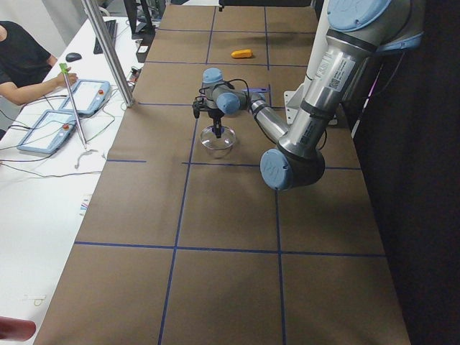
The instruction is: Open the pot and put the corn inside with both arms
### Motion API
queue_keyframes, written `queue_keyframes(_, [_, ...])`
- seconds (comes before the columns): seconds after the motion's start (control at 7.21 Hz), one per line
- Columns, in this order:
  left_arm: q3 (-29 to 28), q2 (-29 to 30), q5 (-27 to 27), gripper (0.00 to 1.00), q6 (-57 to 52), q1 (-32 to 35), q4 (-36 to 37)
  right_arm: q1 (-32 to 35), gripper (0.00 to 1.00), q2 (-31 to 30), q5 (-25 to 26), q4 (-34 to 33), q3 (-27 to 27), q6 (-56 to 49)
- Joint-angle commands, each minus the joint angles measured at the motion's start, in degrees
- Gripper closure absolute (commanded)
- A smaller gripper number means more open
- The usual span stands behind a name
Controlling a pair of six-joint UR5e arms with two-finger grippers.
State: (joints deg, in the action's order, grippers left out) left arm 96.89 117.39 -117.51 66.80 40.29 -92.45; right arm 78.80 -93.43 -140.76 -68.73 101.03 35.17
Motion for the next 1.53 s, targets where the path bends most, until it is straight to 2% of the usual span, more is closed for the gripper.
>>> queue_keyframes(0.0, [-0.04,-0.50,-0.09,0.79,0.00,-0.03,-0.01,-5.38,0.00,0.17,3.80,1.32,1.70,5.93])
queue_keyframes(0.28, [-0.39,-0.59,0.00,0.62,0.00,-0.21,-0.01,-10.66,0.00,0.96,7.85,1.32,4.17,12.25])
queue_keyframes(0.55, [-0.30,-1.81,0.00,0.55,-0.09,-0.56,-0.01,-14.10,0.00,3.33,10.23,1.32,4.79,17.20])
queue_keyframes(0.69, [-0.30,-1.82,0.00,0.32,-0.26,-0.56,-0.01,-14.90,0.00,3.69,10.76,1.32,4.79,17.65])
queue_keyframes(0.83, [-0.30,-1.82,0.00,0.00,-1.40,-0.56,-0.01,-15.86,0.00,4.04,11.81,1.32,4.79,17.91])
queue_keyframes(1.25, [1.27,-1.91,-0.26,0.00,-1.41,-0.56,0.87,-20.51,0.00,4.83,16.72,1.41,4.79,20.46])
queue_keyframes(1.39, [1.98,-1.82,-2.44,0.00,-1.41,-0.39,0.96,-22.62,0.00,4.66,17.79,1.50,4.79,22.12])
